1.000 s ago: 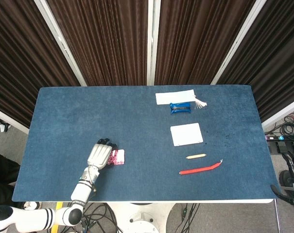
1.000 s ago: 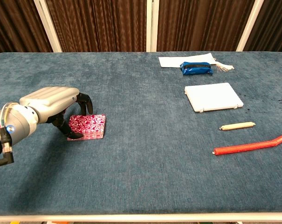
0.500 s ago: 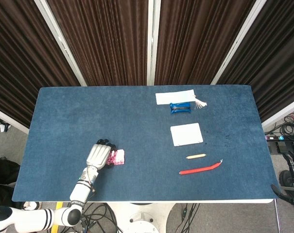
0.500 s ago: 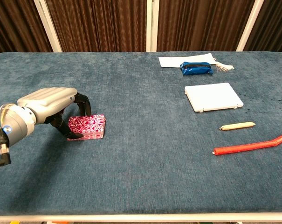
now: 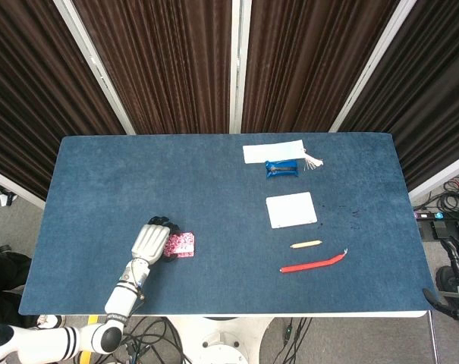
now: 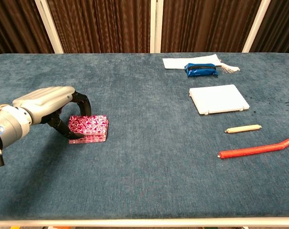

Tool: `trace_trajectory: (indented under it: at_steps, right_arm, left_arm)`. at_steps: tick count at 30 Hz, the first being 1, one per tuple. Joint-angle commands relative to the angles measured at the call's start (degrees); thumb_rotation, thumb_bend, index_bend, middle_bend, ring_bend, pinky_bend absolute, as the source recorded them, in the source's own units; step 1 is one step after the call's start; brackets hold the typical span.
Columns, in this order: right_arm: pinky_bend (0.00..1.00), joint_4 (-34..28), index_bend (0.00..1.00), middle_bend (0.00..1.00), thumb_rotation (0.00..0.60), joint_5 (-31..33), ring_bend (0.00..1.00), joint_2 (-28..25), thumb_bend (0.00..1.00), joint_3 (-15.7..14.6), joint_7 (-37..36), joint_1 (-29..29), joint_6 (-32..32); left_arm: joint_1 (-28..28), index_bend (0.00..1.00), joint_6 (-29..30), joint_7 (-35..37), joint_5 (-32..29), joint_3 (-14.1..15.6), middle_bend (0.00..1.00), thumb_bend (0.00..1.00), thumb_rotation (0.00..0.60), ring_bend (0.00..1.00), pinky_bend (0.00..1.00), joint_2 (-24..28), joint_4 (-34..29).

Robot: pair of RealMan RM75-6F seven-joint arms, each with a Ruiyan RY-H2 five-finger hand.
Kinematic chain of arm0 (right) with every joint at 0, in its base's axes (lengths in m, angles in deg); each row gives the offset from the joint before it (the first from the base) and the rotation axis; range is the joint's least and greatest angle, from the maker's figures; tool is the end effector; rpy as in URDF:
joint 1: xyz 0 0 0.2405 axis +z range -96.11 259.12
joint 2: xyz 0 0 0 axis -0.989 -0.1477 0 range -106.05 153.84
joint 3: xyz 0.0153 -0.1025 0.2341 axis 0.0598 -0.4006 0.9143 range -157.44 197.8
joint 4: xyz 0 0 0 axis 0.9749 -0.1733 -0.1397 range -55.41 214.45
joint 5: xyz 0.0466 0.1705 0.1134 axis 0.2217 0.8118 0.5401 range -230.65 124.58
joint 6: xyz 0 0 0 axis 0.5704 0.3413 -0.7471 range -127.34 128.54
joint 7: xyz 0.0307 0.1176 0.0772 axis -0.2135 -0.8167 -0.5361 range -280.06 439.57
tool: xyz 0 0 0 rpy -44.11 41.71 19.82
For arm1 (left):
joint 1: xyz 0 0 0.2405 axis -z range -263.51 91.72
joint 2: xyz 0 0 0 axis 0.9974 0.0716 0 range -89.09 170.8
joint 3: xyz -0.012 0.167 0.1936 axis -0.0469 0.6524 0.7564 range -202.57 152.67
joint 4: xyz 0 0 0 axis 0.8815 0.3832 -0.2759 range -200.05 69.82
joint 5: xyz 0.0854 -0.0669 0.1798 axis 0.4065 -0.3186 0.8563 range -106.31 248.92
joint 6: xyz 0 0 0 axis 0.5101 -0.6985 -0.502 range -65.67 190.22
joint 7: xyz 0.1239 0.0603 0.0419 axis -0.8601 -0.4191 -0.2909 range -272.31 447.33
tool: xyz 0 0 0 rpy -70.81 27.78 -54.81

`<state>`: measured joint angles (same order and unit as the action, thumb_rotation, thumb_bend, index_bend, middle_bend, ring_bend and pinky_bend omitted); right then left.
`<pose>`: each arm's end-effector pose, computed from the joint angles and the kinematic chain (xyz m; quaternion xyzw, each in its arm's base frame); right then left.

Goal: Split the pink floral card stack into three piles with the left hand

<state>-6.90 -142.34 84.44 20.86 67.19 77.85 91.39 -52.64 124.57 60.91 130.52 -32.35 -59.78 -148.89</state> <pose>-0.3456 -0.1246 0.1943 0.5602 -0.4146 0.3909 0.6013 -0.1710 0.2834 -0.0718 -0.6986 -0.4597 -0.3398 0.4303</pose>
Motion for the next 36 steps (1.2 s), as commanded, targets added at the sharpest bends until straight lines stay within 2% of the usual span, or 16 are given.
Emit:
trace_trajectory:
  at_steps: [1,22,30,36]
  right_arm:
    - [0.0,0.0,0.0,0.0,0.6,0.0,0.0,0.0,0.11,0.0,0.0,0.0,0.0]
    - [0.0,0.1,0.0,0.0,0.6,0.4,0.0,0.1,0.11,0.1,0.1,0.1,-0.5]
    - [0.0,-0.4,0.0,0.0,0.6,0.4,0.0,-0.1,0.11,0.1,0.6,0.0,-0.2]
    - [0.0,-0.7,0.0,0.0,0.6,0.3,0.0,-0.2,0.11,0.1,0.8,-0.1,-0.2]
  left_arm:
    - [-0.1,0.42,-0.2,0.3,-0.1,0.0,0.42,0.23,0.6,0.18,0.17,0.0,0.0]
    - [-1.3,0.45,-1.3,9.1,3.0,-0.5,0.45,0.24,0.6,0.2,0.17,0.4,1.7]
    - [-1.4,0.45,0.6,11.7,4.6,-2.6,0.45,0.24,0.6,0.2,0.17,1.3,2.8]
    - [-0.8,0.45,1.0,13.5,4.4,-5.0,0.45,0.24,0.6,0.2,0.17,1.2,7.9]
